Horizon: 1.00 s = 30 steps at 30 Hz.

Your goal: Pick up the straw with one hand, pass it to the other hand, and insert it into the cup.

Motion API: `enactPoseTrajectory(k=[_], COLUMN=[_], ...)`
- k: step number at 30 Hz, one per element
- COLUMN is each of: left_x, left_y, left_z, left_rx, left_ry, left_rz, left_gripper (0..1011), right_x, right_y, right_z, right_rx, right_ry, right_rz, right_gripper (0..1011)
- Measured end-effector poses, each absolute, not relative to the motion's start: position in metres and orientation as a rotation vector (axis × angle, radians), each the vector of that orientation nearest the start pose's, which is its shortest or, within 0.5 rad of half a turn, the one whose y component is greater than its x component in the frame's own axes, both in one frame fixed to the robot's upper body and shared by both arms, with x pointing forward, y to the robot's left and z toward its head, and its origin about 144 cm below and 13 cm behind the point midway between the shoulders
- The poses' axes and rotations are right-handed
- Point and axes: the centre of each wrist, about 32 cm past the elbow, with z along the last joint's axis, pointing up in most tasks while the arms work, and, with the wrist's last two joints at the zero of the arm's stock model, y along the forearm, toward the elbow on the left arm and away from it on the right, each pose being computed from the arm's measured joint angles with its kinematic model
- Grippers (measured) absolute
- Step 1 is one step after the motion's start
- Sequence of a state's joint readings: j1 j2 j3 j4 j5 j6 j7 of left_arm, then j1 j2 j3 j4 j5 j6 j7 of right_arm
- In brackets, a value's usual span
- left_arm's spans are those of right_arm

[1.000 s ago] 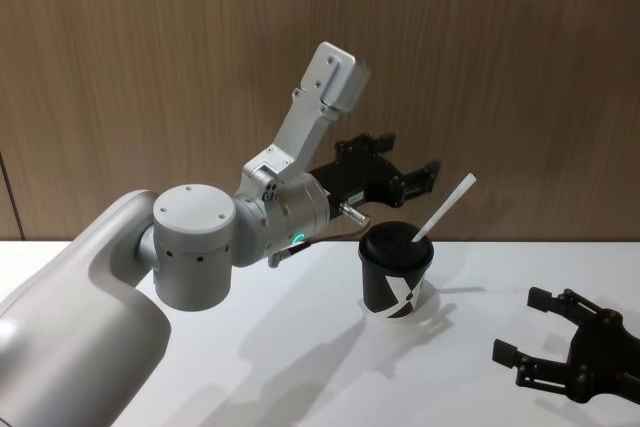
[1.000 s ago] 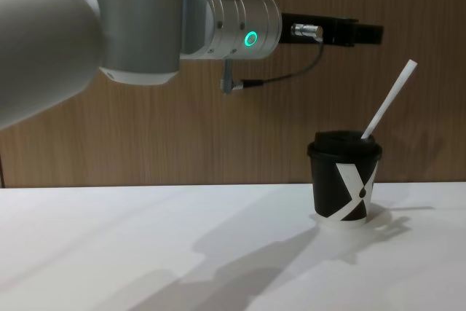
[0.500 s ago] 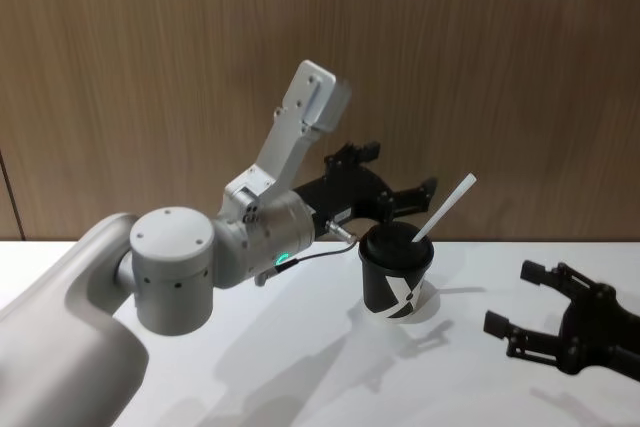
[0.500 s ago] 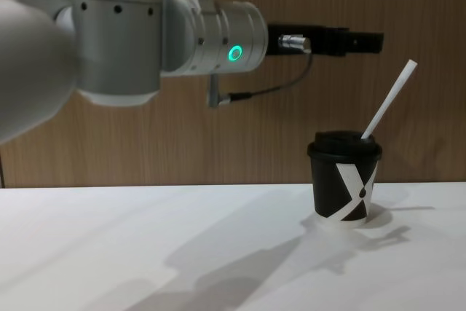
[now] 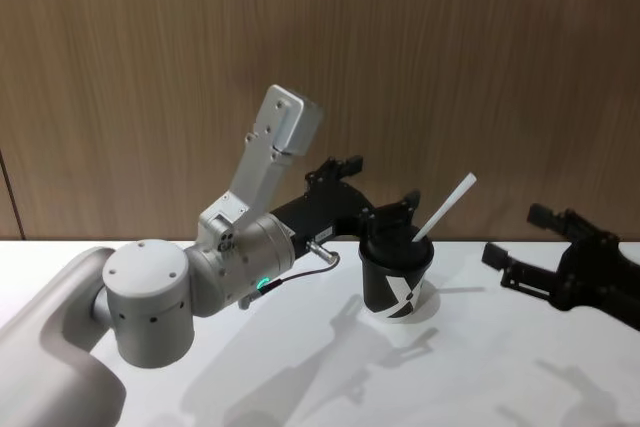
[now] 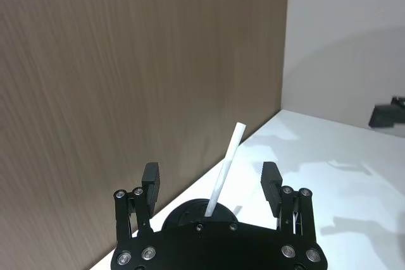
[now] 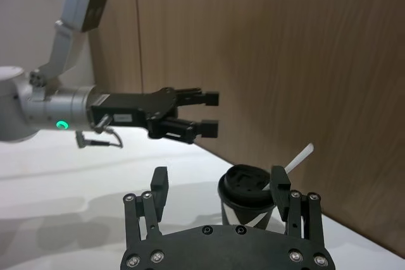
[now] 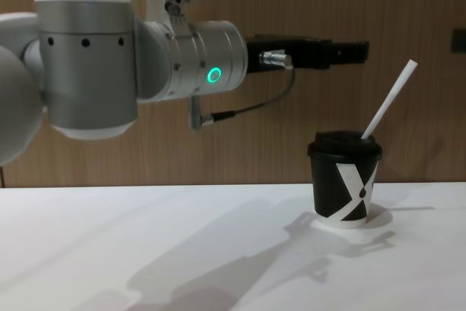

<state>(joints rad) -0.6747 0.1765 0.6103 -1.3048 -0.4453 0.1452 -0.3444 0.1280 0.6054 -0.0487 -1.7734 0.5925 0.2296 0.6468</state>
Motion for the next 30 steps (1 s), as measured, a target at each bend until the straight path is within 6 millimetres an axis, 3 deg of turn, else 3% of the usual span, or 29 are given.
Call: enactPoseTrajectory(k=[13,30], left_x=[0.582,0.581], left_y=[0.118,0.115], left_z=[1.272,1.264], left_rx=[-0.060,-0.070], left_ry=[-0.095,-0.092], left_rz=[0.750,0.757], left_gripper=[1002,1003], right_x=[0.475,0.473], right_y=[-0.342,-0.342], right_z=[1.281,1.273], right_rx=[0.051,0.069], right_ry=[-0.037,-0.020], right_rz=[-0.931,-0.971], right_gripper=[1001,1001])
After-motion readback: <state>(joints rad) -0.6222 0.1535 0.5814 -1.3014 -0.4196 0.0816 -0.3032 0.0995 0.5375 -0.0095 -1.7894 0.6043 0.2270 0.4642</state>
